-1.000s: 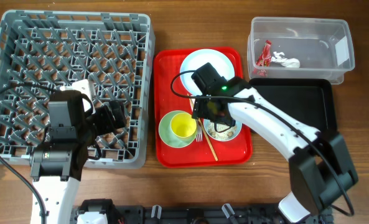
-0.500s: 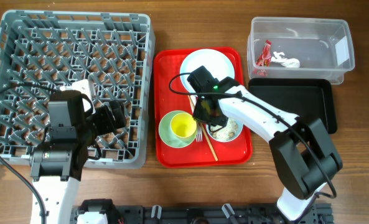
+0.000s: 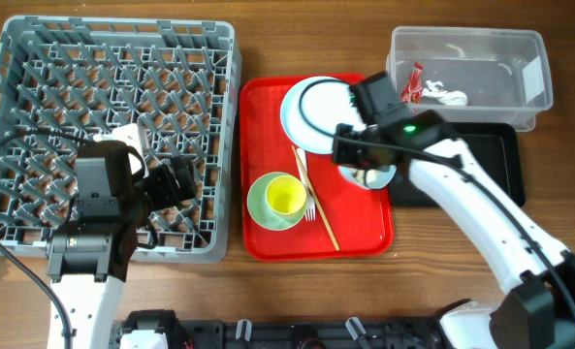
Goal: Sort waste into correct bins and load items into the dishwasher rack
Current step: 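Grasp the light blue rice bowl with the right gripper, carry it over the black tray, then tip the light blue bowl to pour rice onto the black tray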
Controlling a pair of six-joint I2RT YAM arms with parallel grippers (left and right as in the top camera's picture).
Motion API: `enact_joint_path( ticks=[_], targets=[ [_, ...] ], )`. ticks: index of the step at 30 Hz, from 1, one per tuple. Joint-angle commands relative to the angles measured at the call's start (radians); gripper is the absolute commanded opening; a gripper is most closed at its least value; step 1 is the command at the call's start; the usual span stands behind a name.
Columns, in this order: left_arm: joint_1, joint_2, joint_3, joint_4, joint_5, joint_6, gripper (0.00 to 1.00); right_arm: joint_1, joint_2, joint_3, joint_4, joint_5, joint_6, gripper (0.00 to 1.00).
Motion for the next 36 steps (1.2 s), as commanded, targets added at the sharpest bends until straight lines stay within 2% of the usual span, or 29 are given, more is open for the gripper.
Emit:
enact_joint_path(
  ticks=[1, 5, 10, 13, 16, 20, 26, 28, 33, 36],
  targets=[
    [-0.003, -0.006, 0.019, 0.002, 0.016, -0.005, 1.00, -0.150, -0.021, 0.021, 0.000, -0.221, -0.153, 0.04],
    [-0.003, -0.006, 0.019, 0.002, 0.016, -0.005, 1.00, -0.365, 0.007, 0.021, -0.006, -0.454, -0.323, 0.04],
    [-0.003, -0.006, 0.019, 0.002, 0.016, -0.005, 1.00, -0.537, 0.119, 0.019, -0.039, -0.662, -0.417, 0.04],
    [-0.003, -0.006, 0.019, 0.002, 0.016, -0.005, 1.00, -0.586, 0.211, 0.019, -0.038, -0.727, -0.416, 0.04],
    [-0.003, -0.006, 0.019, 0.002, 0.016, -0.005, 1.00, -0.660, 0.304, 0.019, -0.037, -0.910, -0.416, 0.04],
    [-0.003, -0.006, 0.019, 0.002, 0.016, -0.005, 1.00, -0.776, 0.335, 0.019, -0.037, -1.073, -0.400, 0.04],
    [-0.003, -0.006, 0.019, 0.002, 0.016, -0.005, 1.00, -0.897, 0.335, 0.019, -0.029, -1.252, -0.266, 0.04],
    [-0.003, -0.006, 0.019, 0.002, 0.016, -0.005, 1.00, -0.908, 0.335, 0.019, -0.027, -1.423, -0.252, 0.04],
    [-0.003, -0.006, 0.019, 0.002, 0.016, -0.005, 1.00, -0.908, 0.335, 0.019, 0.026, -1.439, -0.029, 0.04],
    [-0.003, -0.006, 0.019, 0.002, 0.016, -0.005, 1.00, -0.908, 0.335, 0.019, 0.114, -1.439, 0.127, 0.04]
  ],
)
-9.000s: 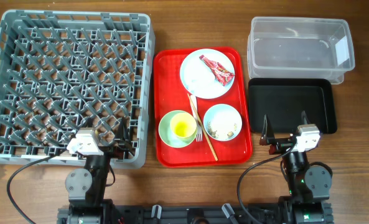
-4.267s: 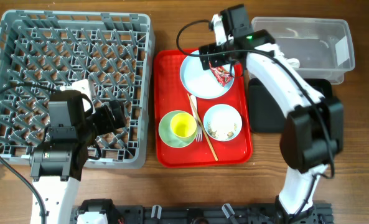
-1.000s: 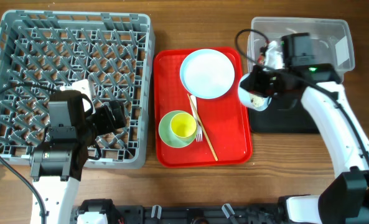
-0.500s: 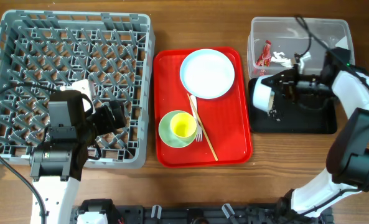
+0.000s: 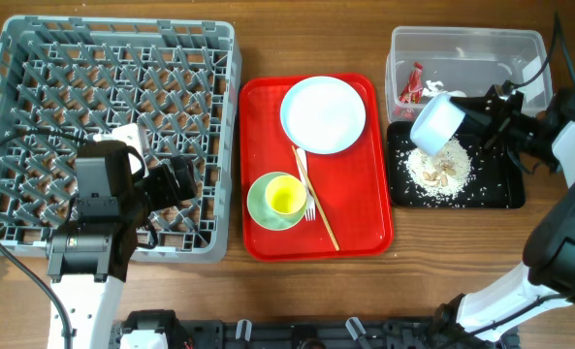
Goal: Sort waste into correct bins and load items into the dishwasher rack
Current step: 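Tip the light blue bowl to pour rice onto the black tray, then set the empty light blue bowl back on the white plate with the right gripper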
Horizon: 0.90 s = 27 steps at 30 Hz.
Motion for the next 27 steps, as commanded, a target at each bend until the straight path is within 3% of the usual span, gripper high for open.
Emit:
enact_joint_path(
  ticks=[1, 5, 8, 11, 13, 14, 15, 21, 23, 27],
  targets=[
    [-0.003, -0.006, 0.019, 0.002, 0.016, -0.005, 1.00, -0.003, 0.011, 0.018, 0.069, -0.063, 0.204, 0.04],
    [-0.003, -0.006, 0.019, 0.002, 0.016, -0.005, 1.00, -0.003, 0.011, 0.018, 0.224, -0.063, 0.499, 0.04],
    [-0.003, -0.006, 0.019, 0.002, 0.016, -0.005, 1.00, -0.003, 0.011, 0.018, 0.305, -0.063, 0.558, 0.04],
    [-0.003, -0.006, 0.019, 0.002, 0.016, -0.005, 1.00, -0.002, 0.011, 0.018, 0.303, 0.013, 0.412, 0.04],
    [-0.003, -0.006, 0.019, 0.002, 0.016, -0.005, 1.00, 0.001, 0.011, 0.018, 0.222, 0.222, 0.251, 0.04],
    [-0.003, -0.006, 0.019, 0.002, 0.016, -0.005, 1.00, 0.002, 0.011, 0.018, 0.150, 0.166, 0.163, 0.04],
    [-0.003, -0.006, 0.019, -0.001, 0.016, -0.005, 1.00, 0.005, -0.001, 0.018, 0.262, -0.063, -0.084, 0.04],
    [-0.003, -0.006, 0.019, -0.002, 0.016, -0.005, 1.00, 0.019, -0.004, 0.018, 0.209, 0.117, -0.025, 0.04],
    [-0.003, -0.006, 0.019, -0.001, 0.016, -0.005, 1.00, 0.043, -0.004, 0.018, 0.069, 0.324, -0.032, 0.04],
    [-0.003, -0.006, 0.019, -0.001, 0.016, -0.005, 1.00, 0.108, -0.051, 0.031, -0.081, 0.411, -0.290, 0.04]
  ],
)
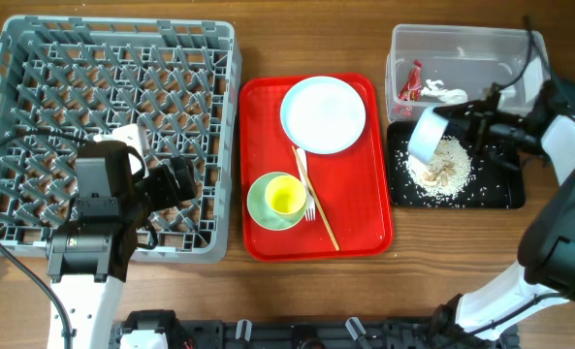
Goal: Sort waste into correct bins and load items into the dishwasher rack
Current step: 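Set the empty light blue bowl back on the white plate with the right gripper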
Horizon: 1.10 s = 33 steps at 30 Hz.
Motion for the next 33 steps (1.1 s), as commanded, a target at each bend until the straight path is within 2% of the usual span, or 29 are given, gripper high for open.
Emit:
enact_joint_path(
  ticks=[1, 4, 8, 10, 13, 19, 23, 29, 30, 33],
  targets=[
    [-0.003, -0.006, 0.019, 0.002, 0.016, -0.005, 1.00, 0.055, -0.091, 0.027, -0.052, 0.113, -0.201, 0.04],
    [-0.003, -0.006, 0.019, 0.003, 0.016, -0.005, 1.00, 0.163, -0.246, 0.060, -0.053, 0.314, -0.208, 0.04],
    [-0.003, -0.006, 0.019, 0.003, 0.016, -0.005, 1.00, 0.453, -0.417, 0.089, 0.069, 0.723, -0.198, 0.04],
    [-0.003, -0.006, 0.019, 0.003, 0.016, -0.005, 1.00, 0.638, -0.409, 0.089, 0.177, 0.898, -0.198, 0.04],
    [-0.003, -0.006, 0.019, 0.002, 0.016, -0.005, 1.00, 0.812, -0.327, 0.089, 0.272, 1.045, -0.228, 0.04],
    [-0.003, -0.006, 0.019, 0.003, 0.016, -0.005, 1.00, 0.937, -0.032, 0.089, 0.378, 1.060, -0.197, 0.05],
    [-0.003, -0.006, 0.019, 0.003, 0.016, -0.005, 1.00, 0.937, 0.038, 0.089, 0.393, 1.060, -0.194, 0.14],
    [-0.003, -0.006, 0.019, 0.002, 0.016, -0.005, 1.00, 0.932, -0.008, 0.089, 0.345, 0.967, -0.202, 0.52],
    [-0.003, -0.006, 0.019, 0.002, 0.016, -0.005, 1.00, 0.927, -0.046, 0.092, 0.327, 0.959, -0.202, 0.57],
    [-0.003, -0.006, 0.019, 0.002, 0.016, -0.005, 1.00, 0.921, -0.179, 0.092, 0.229, 0.937, -0.236, 0.60]
  ],
)
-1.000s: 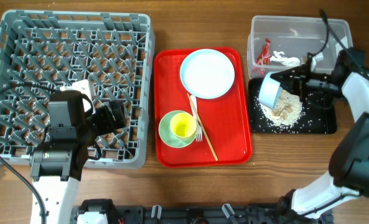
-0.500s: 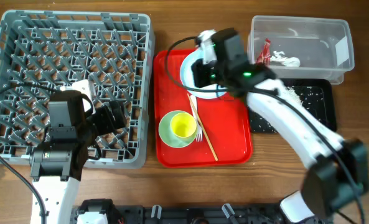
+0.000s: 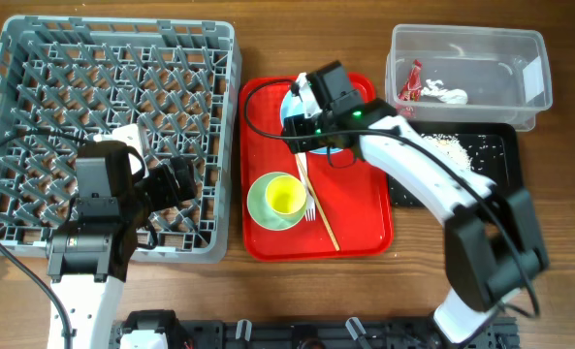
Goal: Sort waste into correct bins and load items into the dishwasher rack
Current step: 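Set the empty light blue bowl back on the white plate with the right gripper, then grasp the yellow cup from the green bowl with the right gripper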
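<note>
My right gripper has reached over the white plate at the back of the red tray. The arm covers most of the plate, and its jaws and the white bowl are hidden under it. A yellow-green cup sits on a green saucer at the tray's front, with a fork and chopsticks beside it. The grey dishwasher rack fills the left side. My left gripper hovers over the rack's front right corner, open and empty.
A clear bin with wrappers stands at the back right. In front of it lies a black tray with scattered food crumbs. A small white object rests in the rack near my left arm.
My right gripper was over the black tray holding the white bowl tipped. It is now to the left, above the plate on the red tray, and the bowl is out of sight. The left arm is unchanged.
First my right gripper was at the bowl of food on the red tray's right edge. Then it held the bowl tipped over the black tray, where a heap of scraps lay. Now the arm is back over the red tray. The left arm never moved.
</note>
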Controlling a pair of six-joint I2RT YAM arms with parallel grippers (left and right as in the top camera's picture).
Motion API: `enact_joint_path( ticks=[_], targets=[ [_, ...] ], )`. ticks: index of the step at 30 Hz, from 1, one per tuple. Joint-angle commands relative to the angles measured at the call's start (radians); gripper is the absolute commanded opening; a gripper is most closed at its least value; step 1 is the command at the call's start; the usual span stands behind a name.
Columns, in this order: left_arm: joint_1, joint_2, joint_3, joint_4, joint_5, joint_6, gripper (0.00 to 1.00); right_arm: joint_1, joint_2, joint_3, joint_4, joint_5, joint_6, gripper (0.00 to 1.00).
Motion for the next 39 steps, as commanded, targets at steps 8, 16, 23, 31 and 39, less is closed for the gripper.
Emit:
enact_joint_path(
  ticks=[8, 16, 23, 31, 39],
  targets=[
    [-0.003, -0.006, 0.019, 0.002, 0.016, -0.005, 1.00, 0.060, -0.150, -0.024, -0.431, -0.071, -0.048, 0.52],
    [-0.003, -0.006, 0.019, 0.002, 0.016, -0.005, 1.00, 0.068, -0.063, -0.080, -0.381, -0.074, 0.030, 0.47],
    [-0.003, -0.006, 0.019, 0.002, 0.016, -0.005, 1.00, 0.072, -0.004, -0.081, -0.354, -0.075, 0.090, 0.22],
    [-0.003, -0.006, 0.019, 0.002, 0.016, -0.005, 1.00, 0.061, -0.090, -0.003, -0.402, -0.074, 0.077, 0.04],
    [-0.003, 0.048, 0.019, 0.094, 0.341, -0.006, 1.00, -0.175, -0.270, 0.077, -0.324, -0.347, 0.077, 0.04]
  ],
)
